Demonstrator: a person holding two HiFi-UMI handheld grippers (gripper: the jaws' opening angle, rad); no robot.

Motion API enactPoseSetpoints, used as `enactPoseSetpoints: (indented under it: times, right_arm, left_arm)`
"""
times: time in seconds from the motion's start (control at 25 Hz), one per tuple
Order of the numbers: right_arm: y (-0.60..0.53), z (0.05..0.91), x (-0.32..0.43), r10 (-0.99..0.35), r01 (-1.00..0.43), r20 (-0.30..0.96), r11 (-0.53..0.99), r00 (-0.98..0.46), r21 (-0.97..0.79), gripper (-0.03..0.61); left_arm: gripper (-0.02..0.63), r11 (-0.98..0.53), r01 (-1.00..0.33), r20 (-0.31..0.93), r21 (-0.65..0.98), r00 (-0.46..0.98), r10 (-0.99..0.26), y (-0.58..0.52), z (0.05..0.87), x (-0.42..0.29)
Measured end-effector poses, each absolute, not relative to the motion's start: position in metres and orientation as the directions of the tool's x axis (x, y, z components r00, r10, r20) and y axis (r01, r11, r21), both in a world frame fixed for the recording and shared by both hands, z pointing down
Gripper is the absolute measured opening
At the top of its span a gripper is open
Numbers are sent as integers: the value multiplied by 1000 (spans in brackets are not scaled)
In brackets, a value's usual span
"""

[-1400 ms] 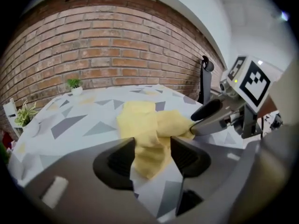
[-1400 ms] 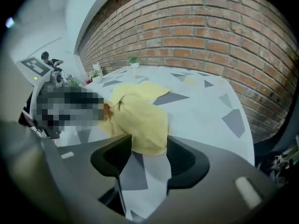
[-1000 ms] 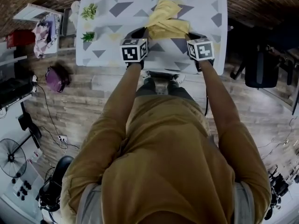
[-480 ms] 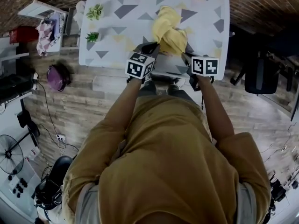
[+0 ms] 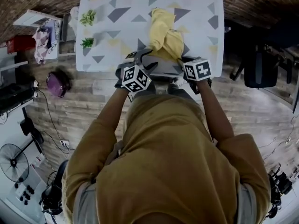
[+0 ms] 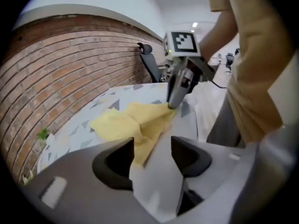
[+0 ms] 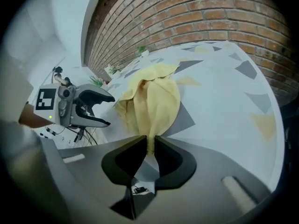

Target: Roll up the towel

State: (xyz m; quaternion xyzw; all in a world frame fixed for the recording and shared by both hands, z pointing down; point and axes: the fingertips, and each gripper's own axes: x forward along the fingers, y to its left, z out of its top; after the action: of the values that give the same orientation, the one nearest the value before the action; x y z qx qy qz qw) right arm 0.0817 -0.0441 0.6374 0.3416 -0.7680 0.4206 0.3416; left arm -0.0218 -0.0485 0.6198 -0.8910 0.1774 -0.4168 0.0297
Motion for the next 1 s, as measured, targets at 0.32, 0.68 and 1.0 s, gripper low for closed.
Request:
enactPoseSetpoints:
  times: [0.32, 0.68, 1.0]
  right_arm:
    - [-21, 628, 83, -150, -772, 849, 516, -507, -370, 137]
    - [0, 631, 65, -201, -309, 905, 947, -375, 82, 200]
    - [27, 649, 65, -168, -196, 928, 975, -332, 107, 225]
  left_arm:
    - [237, -996, -68, 808, -57, 583, -86, -30, 645, -22]
    - [188, -998, 21, 838, 53, 543, 55, 18, 645, -23]
    - [270, -995, -1, 845, -104, 526, -89, 24, 655, -38]
